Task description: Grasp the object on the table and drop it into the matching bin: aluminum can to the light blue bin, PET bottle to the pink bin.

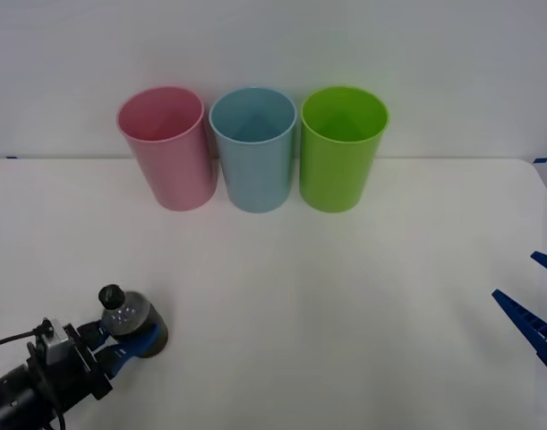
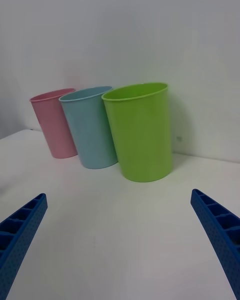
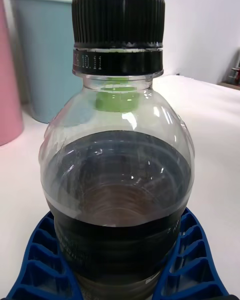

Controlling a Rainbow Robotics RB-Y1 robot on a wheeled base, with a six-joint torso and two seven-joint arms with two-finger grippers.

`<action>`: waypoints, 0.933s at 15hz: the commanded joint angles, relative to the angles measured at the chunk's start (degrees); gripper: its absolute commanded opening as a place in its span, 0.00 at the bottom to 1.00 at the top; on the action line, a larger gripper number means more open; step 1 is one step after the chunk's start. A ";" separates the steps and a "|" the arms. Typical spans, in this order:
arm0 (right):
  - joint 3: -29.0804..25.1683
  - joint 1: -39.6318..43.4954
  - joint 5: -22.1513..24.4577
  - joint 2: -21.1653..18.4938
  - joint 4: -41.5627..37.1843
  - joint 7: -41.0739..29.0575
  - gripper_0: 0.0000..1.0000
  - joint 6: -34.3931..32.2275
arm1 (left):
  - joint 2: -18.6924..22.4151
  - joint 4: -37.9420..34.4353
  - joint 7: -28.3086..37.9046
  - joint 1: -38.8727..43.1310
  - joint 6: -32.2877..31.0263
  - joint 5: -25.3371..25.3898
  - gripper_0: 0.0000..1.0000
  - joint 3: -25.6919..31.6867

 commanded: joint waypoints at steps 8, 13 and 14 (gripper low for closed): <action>0.00 0.00 0.00 0.00 0.00 0.00 1.00 0.00 | 1.70 -10.06 8.40 6.28 9.04 11.30 0.00 4.60; 0.00 0.00 0.00 0.00 0.00 0.00 1.00 0.00 | 2.05 -22.10 21.84 6.80 15.90 10.33 0.00 5.04; 0.00 0.00 0.00 0.00 0.00 0.00 1.00 0.00 | 2.05 -24.21 24.39 6.63 17.21 9.72 0.00 5.04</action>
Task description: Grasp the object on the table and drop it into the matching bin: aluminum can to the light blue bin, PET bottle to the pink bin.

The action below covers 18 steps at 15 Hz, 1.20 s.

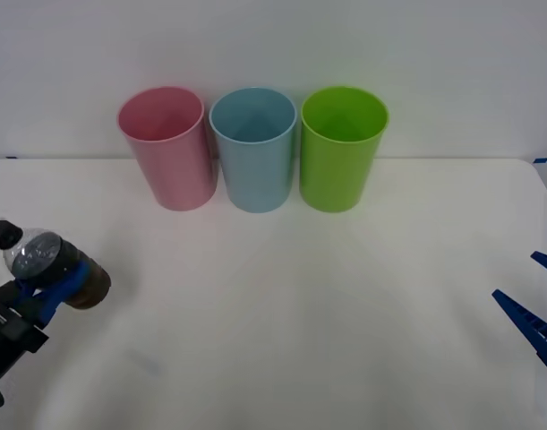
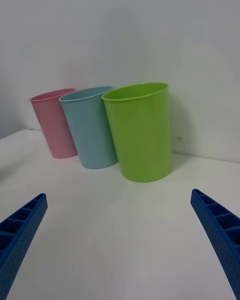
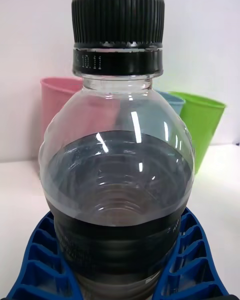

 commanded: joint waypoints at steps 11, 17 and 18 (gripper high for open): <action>0.00 0.00 0.00 0.00 0.00 0.00 1.00 0.00 | 0.20 -16.97 30.34 -9.02 12.40 -11.66 0.00 2.21; 0.00 0.00 0.00 0.00 0.00 0.00 1.00 0.00 | 0.20 -16.00 38.95 -18.69 19.34 -24.23 0.00 -0.95; 0.00 0.00 0.00 0.00 0.00 0.00 1.00 0.00 | 0.20 -14.16 39.75 -21.33 19.96 -27.13 0.00 -1.56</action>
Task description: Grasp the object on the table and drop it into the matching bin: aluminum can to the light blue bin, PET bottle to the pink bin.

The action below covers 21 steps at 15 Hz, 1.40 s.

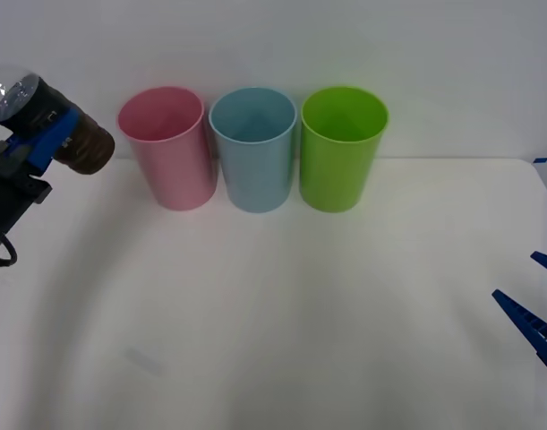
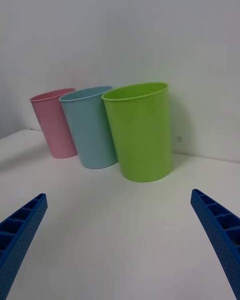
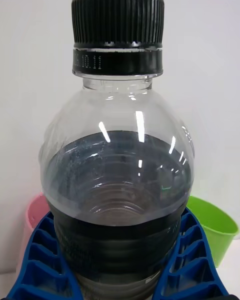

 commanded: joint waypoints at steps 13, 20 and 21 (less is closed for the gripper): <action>0.00 0.00 0.00 0.00 0.00 0.00 1.00 0.00 | -0.09 33.77 -2.69 -34.14 6.58 -21.65 0.00 -5.16; 0.00 0.00 0.00 0.00 0.00 0.00 1.00 0.00 | -0.70 37.64 -3.84 -37.22 8.95 -21.92 0.00 -8.24; 0.00 0.00 0.00 0.00 0.00 0.00 1.00 0.00 | -0.88 37.64 -4.10 -37.22 9.04 -21.92 0.01 -8.24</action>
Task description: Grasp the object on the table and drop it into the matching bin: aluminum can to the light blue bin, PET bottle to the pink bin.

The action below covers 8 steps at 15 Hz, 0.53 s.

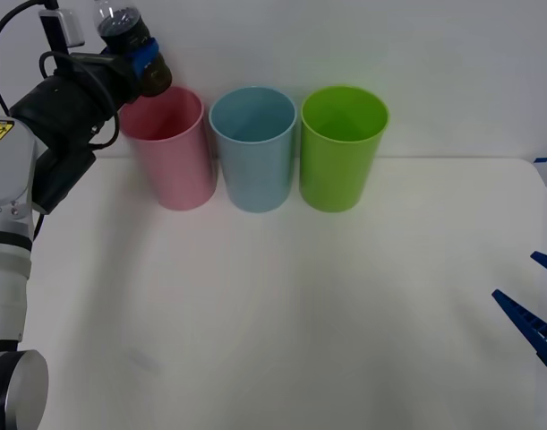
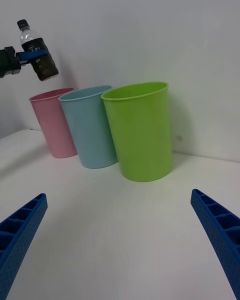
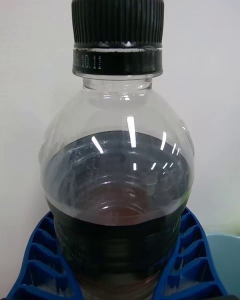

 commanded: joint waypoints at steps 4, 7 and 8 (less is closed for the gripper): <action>0.00 0.00 0.00 0.00 0.00 0.00 1.00 0.00 | -0.43 -0.09 -0.84 0.07 0.32 0.49 0.20 -0.35; 0.00 0.00 0.00 0.00 0.00 0.00 1.00 0.00 | -0.43 0.00 -0.93 -0.01 0.32 1.02 1.00 -0.26; 0.00 0.00 0.00 0.00 0.00 0.00 1.00 0.00 | -0.43 0.00 -1.10 -0.01 0.32 1.28 1.00 -0.26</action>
